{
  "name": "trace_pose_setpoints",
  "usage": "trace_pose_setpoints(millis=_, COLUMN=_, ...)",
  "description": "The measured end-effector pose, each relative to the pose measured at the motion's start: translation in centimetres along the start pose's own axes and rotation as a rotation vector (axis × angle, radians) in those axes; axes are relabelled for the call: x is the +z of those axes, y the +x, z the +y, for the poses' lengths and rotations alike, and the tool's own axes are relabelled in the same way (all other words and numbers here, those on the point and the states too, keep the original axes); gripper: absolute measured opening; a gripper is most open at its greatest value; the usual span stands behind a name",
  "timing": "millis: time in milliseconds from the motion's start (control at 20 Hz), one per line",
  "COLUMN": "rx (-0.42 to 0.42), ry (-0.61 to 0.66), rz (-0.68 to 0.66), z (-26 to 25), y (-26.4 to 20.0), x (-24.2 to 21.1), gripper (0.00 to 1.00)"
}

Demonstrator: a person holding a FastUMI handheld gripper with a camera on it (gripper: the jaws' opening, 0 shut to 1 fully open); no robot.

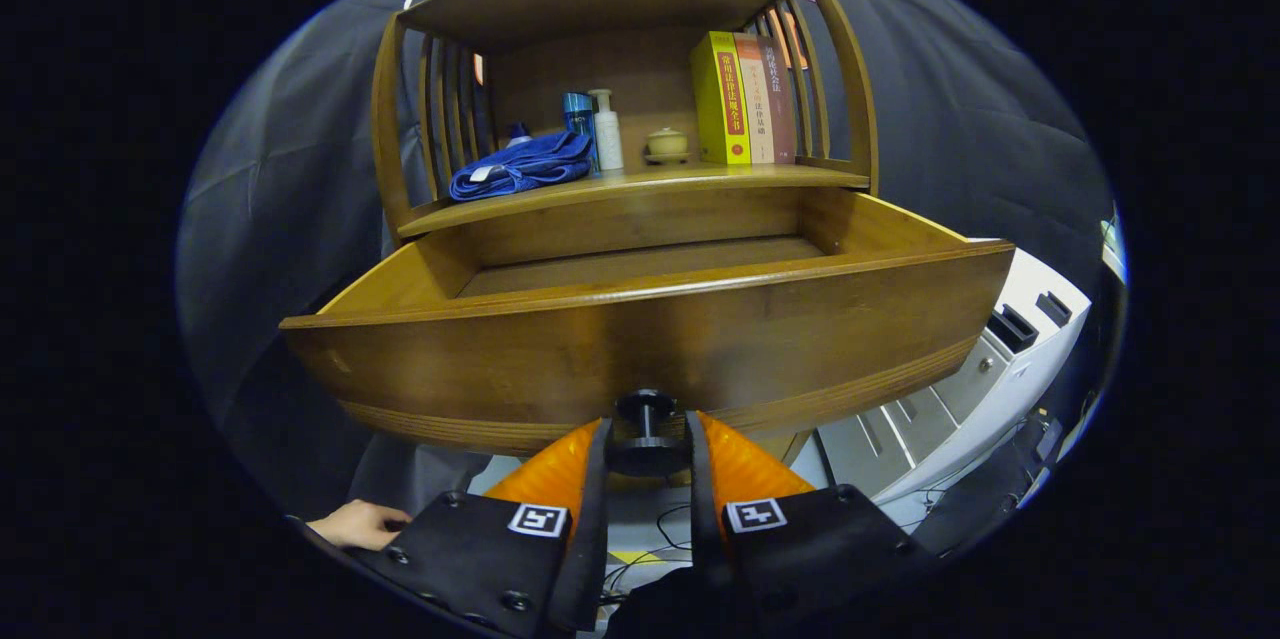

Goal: Pull open the drawer, take out the items inside it, and place them on the countertop above the cabinet.

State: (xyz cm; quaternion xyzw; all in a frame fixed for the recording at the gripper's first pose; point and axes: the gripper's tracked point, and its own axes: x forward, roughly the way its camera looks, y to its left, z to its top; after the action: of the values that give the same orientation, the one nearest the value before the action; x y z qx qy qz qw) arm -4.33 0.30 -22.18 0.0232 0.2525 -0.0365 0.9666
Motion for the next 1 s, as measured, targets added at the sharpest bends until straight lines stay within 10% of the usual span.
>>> trace_pose_setpoints(millis=400, rx=0.014, ry=0.069, rz=0.028, z=-0.5, y=0.1, x=-0.6, gripper=0.61)
trace_pose_setpoints(millis=700, rx=-0.003, ry=0.005, rz=-0.031, z=-1.0, y=-1.5, x=1.2, gripper=0.99)
trace_pose_setpoints(millis=1000, rx=-0.001, ry=-0.008, rz=-0.098, z=-0.3, y=-3.1, x=5.1, gripper=0.99)
